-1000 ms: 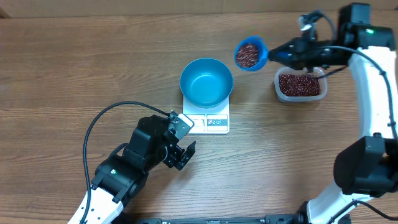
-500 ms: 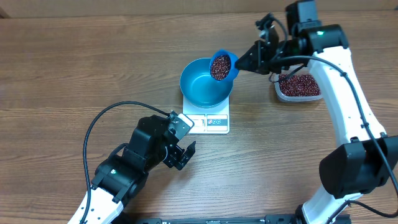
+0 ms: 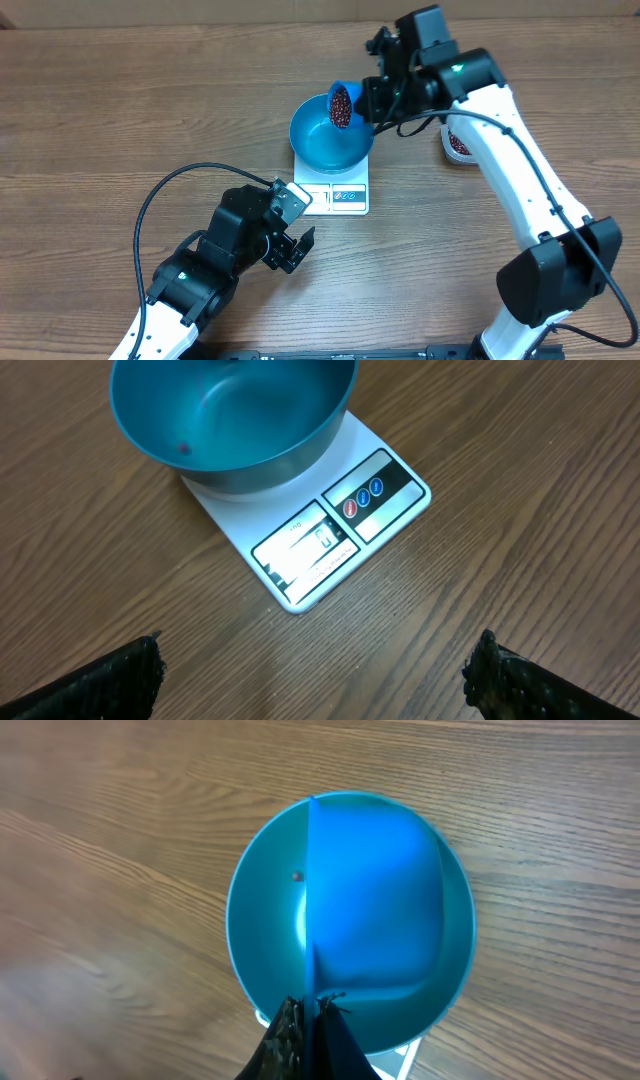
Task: Scoop item into bowl and weigh 150g on scale
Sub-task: 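Tip the scoop with the right gripper to pour beans into the bowl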
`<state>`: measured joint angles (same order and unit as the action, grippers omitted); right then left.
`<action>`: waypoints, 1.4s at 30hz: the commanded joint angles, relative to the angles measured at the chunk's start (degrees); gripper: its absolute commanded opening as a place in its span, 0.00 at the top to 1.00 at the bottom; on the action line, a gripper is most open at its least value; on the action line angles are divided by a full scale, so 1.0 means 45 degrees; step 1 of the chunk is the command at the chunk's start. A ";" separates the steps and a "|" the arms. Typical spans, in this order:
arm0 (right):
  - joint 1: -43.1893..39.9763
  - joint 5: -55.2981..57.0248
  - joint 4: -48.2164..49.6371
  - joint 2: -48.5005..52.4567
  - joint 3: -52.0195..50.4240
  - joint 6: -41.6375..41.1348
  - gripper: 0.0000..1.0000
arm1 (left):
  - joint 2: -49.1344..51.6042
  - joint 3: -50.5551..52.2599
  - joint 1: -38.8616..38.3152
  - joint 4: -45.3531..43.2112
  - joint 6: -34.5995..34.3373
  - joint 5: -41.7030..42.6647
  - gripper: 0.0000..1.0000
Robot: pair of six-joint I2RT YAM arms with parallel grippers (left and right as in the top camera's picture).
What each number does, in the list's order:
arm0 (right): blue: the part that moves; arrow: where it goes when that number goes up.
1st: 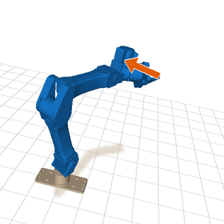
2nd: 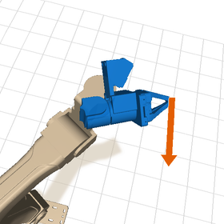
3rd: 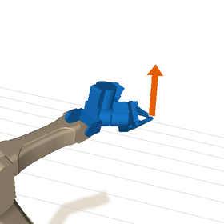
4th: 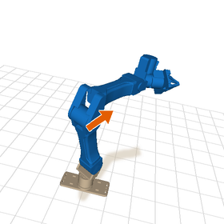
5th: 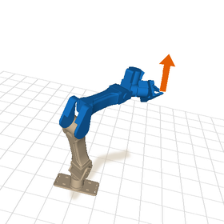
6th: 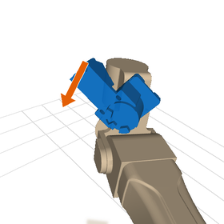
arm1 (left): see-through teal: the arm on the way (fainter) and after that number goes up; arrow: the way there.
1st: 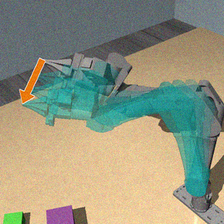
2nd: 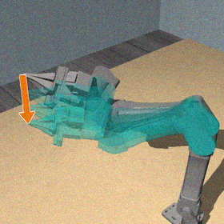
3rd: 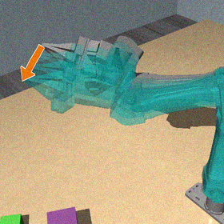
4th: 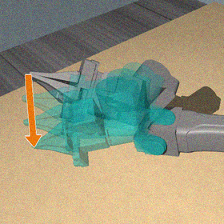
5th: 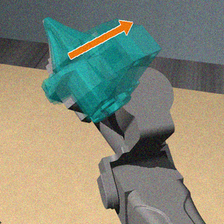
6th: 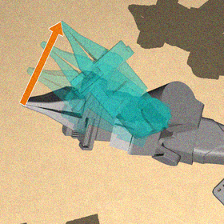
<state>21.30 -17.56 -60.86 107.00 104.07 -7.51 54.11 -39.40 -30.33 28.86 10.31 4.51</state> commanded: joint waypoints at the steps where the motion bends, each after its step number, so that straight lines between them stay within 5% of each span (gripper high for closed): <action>1: 0.0359 0.1331 0.0097 -0.0131 0.0471 -0.0068 0.96 | -0.0024 0.0005 0.0068 -0.0039 -0.0010 0.0233 0.01; 42: 0.2871 0.7023 -0.0495 -0.0131 0.0461 -0.1739 0.96 | -0.0024 0.0005 0.0068 -0.0039 -0.0010 0.0233 0.00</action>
<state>33.23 10.13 -63.13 107.00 104.07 -14.09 54.11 -39.40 -30.33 28.86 10.31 4.54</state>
